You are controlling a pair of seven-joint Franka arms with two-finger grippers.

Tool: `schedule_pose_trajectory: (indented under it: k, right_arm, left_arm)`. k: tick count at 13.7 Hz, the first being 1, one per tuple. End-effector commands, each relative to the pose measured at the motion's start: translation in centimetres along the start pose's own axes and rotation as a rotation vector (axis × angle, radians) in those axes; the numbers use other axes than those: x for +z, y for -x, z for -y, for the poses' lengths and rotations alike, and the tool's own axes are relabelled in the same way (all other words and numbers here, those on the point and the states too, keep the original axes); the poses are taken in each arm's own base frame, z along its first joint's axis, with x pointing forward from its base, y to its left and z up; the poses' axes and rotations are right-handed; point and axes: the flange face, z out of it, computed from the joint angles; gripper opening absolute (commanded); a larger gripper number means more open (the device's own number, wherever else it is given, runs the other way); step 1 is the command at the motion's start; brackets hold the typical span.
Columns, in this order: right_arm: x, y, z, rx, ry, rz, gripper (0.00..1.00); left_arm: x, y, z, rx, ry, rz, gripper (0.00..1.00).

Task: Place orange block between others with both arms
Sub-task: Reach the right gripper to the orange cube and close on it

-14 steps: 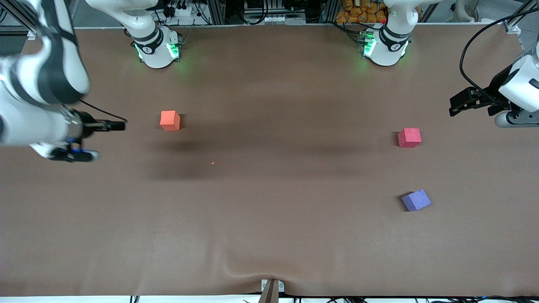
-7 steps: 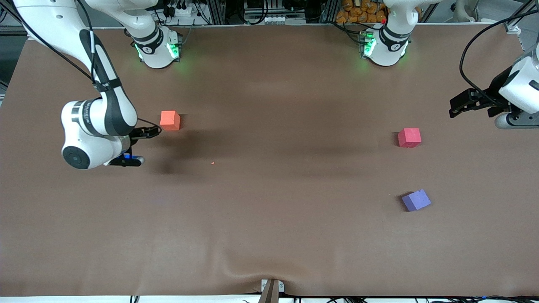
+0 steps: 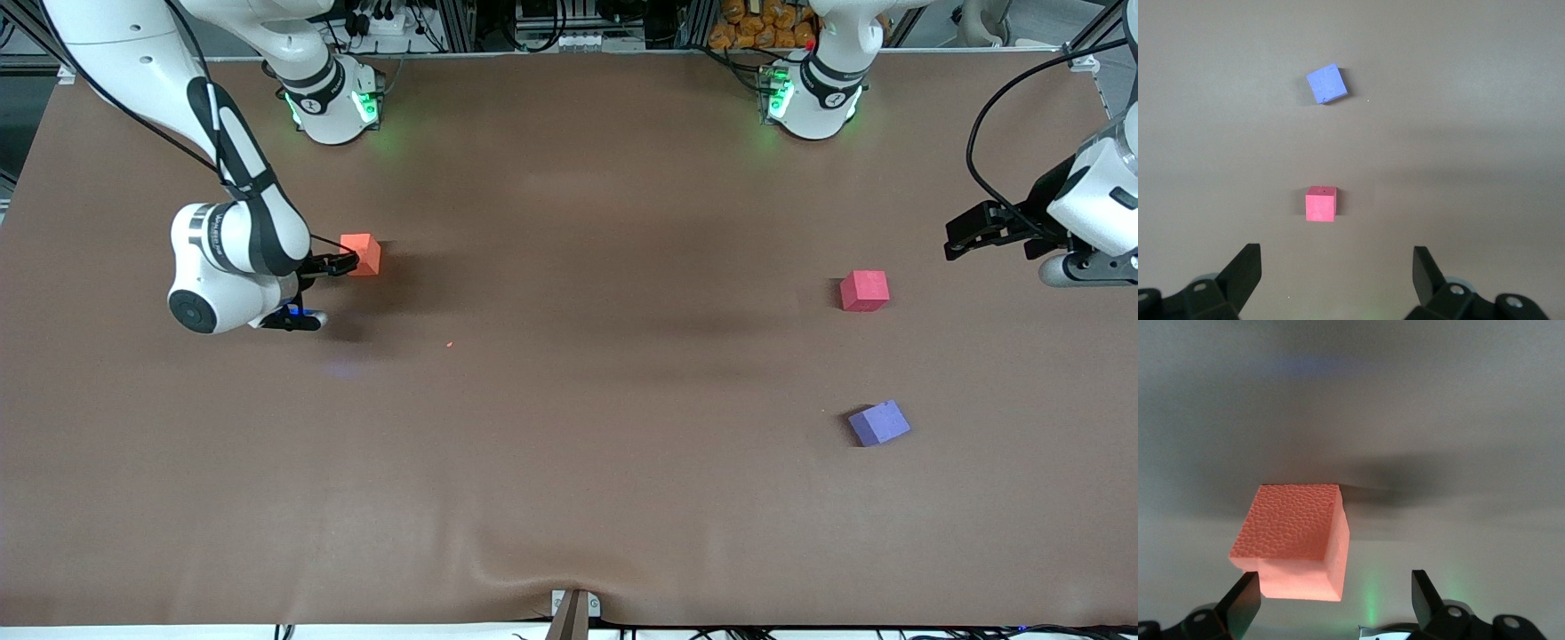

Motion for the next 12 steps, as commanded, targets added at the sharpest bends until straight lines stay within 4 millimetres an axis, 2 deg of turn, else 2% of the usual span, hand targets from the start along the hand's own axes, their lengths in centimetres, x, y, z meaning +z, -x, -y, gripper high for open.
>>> schedule_pose_trajectory:
  k: [1, 6, 10, 12]
  right_arm:
    - [-0.5, 0.9, 0.4, -0.002, -0.073, -0.019, 1.0]
    - [0.0, 0.8, 1.6, -0.011, -0.081, -0.022, 1.0]
    - [2.5, 0.5, 1.0, -0.045, -0.077, -0.028, 1.0]
    - [2.7, 0.5, 1.2, -0.035, -0.104, -0.023, 1.0]
  left_arm:
    - [0.2, -0.4, -0.3, -0.003, 0.015, -0.006, 1.0]
    - [0.7, -0.6, -0.5, -0.001, 0.018, -0.001, 1.0]
    - [1.0, -0.7, -0.4, -0.004, 0.019, 0.0, 1.0]
    - [1.1, -0.8, -0.4, -0.006, 0.02, -0.002, 1.0]
